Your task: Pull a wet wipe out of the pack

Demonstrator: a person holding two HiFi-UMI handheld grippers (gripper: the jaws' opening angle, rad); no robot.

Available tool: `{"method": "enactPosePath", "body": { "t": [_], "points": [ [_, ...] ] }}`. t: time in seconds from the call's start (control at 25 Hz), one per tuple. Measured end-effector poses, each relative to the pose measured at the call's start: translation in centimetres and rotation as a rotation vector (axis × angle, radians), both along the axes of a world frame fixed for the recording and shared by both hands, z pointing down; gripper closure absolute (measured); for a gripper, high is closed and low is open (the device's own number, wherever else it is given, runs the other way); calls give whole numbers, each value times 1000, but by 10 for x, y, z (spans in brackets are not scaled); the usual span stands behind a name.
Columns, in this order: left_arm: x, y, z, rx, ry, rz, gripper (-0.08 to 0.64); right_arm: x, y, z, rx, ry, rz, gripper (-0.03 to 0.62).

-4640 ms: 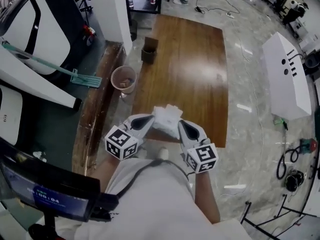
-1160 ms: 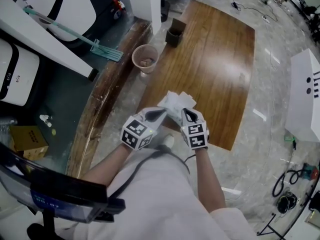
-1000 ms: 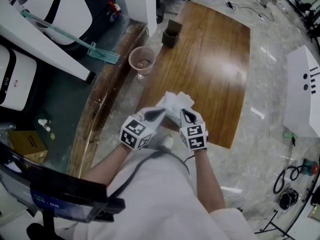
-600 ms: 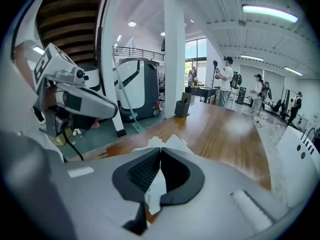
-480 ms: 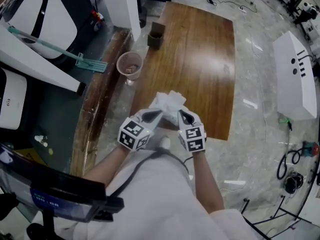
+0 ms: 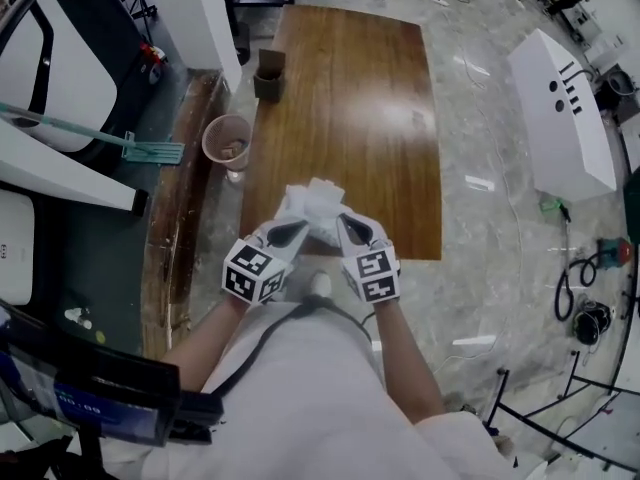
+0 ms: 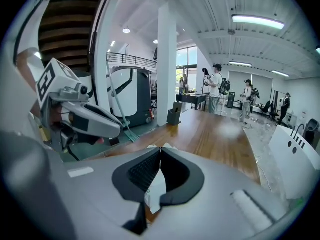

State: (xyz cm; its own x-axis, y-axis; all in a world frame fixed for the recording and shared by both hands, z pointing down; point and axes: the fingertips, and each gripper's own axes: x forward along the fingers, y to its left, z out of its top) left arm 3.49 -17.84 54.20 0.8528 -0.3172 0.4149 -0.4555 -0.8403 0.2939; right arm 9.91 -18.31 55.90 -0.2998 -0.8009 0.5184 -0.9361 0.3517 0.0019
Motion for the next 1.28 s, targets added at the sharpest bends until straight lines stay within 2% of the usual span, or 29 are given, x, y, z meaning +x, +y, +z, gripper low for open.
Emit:
{"method": "enactPosePath", "body": {
  "t": [0.52,0.92,1.28],
  "points": [
    [30,10,-3,1,18,127,558,24,18,-41,90,-10,122,580],
    [35,14,-2,-3,19,173,558,39,29,-75,167,-6,196,580],
    [46,14,-23,23,52,204,558,50,42,-123,262,-6,254,580]
  ]
}}
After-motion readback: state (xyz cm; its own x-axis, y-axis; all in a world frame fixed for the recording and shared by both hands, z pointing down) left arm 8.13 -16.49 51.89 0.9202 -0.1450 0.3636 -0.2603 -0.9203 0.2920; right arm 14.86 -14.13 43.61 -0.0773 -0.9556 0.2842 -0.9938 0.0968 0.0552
